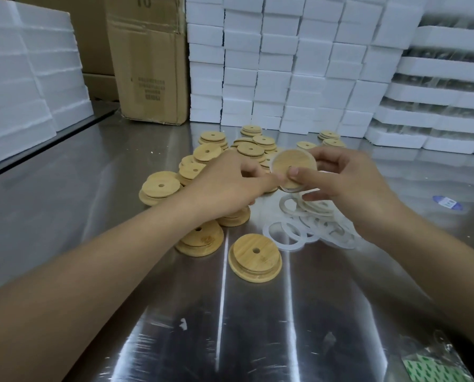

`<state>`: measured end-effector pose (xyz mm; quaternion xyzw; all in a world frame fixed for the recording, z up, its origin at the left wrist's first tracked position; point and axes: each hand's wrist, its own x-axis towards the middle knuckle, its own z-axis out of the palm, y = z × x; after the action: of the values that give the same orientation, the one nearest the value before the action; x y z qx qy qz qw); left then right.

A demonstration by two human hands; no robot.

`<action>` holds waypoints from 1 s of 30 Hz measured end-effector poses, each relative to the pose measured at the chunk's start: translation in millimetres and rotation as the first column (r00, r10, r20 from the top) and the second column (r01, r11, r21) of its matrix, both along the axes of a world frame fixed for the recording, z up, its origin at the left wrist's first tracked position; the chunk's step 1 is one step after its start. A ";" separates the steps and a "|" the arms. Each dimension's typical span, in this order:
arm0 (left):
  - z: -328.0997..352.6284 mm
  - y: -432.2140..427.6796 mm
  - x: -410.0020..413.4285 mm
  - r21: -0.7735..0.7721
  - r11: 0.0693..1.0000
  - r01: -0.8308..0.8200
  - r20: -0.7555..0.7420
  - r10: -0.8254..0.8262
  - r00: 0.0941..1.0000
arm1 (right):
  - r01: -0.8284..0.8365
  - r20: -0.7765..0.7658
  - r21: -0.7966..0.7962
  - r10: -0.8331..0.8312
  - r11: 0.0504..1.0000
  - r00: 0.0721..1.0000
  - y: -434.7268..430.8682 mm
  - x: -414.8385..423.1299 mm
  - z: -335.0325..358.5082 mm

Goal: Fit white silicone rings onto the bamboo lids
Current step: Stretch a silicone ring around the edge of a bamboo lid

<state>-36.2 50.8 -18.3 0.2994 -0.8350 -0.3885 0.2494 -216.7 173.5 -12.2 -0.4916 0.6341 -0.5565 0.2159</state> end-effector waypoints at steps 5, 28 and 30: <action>2.6 4.3 -1.5 0.069 0.993 0.099 -0.076 -0.093 0.993 | -0.003 0.089 -0.001 0.003 1.000 0.996 -0.5 -2.2 1.1; 4.5 -1.9 1.4 0.110 0.989 0.102 -0.325 -0.061 0.944 | -0.136 0.443 -0.009 0.126 0.991 0.888 -3.6 -11.8 0.3; 3.9 -2.9 1.2 0.110 0.992 0.066 -0.334 -0.026 0.942 | 0.020 0.374 -0.023 -0.009 1.000 0.927 -2.7 -30.7 6.8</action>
<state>-34.9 47.9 -14.4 0.2245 -0.7629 -0.4886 0.3590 -247.4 170.7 -5.4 -0.3748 0.5775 -0.6499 0.3219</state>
